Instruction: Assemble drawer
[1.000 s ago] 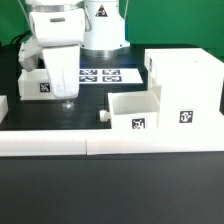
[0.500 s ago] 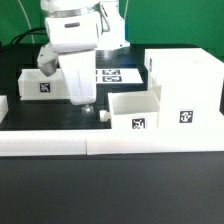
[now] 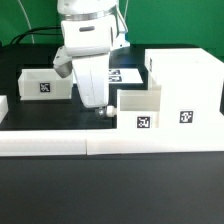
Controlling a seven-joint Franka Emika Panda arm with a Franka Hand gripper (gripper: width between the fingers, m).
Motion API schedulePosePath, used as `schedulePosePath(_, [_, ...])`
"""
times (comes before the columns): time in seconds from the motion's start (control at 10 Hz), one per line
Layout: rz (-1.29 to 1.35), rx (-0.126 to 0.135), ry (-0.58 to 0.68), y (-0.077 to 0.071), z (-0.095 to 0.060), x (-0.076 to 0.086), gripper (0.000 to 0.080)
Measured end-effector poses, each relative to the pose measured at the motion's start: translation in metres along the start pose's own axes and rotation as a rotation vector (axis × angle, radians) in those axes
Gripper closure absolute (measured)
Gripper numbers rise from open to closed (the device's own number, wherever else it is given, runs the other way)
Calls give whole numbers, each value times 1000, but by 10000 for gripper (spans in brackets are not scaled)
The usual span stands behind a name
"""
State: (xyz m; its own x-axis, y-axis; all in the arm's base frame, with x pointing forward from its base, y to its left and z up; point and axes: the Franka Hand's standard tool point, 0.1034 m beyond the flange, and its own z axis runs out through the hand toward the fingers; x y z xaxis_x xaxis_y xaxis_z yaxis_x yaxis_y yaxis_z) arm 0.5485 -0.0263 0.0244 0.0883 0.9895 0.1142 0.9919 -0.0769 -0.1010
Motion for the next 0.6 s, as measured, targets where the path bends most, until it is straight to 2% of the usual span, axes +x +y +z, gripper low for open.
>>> schedulePosePath(0.6, [47,-2,-1,1,0,1,150])
